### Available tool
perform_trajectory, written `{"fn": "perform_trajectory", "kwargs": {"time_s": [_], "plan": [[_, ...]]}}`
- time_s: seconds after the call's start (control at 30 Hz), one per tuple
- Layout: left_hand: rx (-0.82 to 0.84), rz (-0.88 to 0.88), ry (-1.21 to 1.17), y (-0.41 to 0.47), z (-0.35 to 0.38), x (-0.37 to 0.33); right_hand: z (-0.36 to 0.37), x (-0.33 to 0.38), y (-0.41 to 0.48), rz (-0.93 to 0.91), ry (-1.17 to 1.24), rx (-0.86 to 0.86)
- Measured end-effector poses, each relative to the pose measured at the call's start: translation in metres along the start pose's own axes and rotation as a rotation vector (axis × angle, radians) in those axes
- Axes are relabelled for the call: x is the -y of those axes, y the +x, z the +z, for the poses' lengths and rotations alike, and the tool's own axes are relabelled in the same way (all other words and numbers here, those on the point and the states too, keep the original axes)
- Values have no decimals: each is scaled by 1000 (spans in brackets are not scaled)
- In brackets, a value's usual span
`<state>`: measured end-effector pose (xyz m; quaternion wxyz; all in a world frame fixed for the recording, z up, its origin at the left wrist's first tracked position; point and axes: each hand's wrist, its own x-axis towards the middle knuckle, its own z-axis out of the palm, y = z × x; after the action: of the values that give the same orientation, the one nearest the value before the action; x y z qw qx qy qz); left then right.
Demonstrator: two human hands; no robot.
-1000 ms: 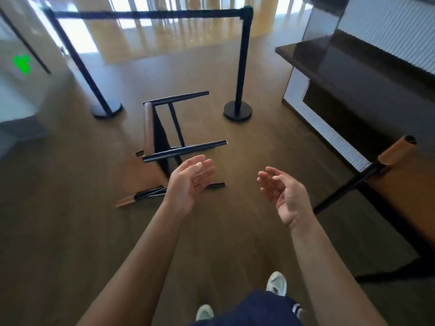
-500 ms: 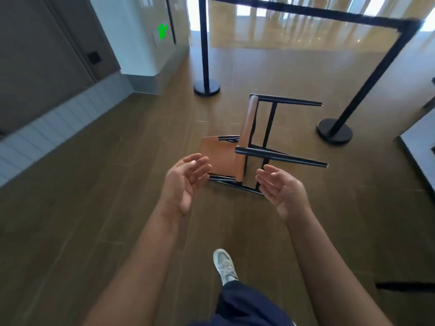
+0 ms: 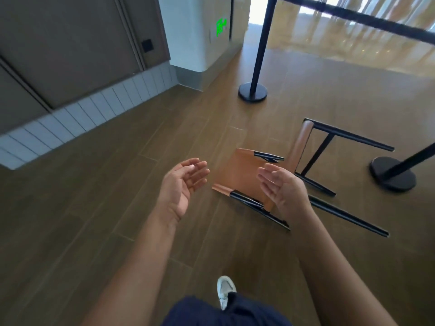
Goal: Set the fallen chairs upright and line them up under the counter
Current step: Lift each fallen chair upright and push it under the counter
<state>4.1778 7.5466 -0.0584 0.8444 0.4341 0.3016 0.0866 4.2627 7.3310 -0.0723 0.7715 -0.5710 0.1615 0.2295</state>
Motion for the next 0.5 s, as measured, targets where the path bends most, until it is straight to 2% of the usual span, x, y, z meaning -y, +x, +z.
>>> {"fn": "perform_trajectory", "kwargs": {"time_s": [0.23,0.5], "plan": [[-59,-17,-42,60,-21,-34,53,2,58,50,-19,3],[47,-73,65,175,-52,-104,139,-3,128,12,81,-91]]}}
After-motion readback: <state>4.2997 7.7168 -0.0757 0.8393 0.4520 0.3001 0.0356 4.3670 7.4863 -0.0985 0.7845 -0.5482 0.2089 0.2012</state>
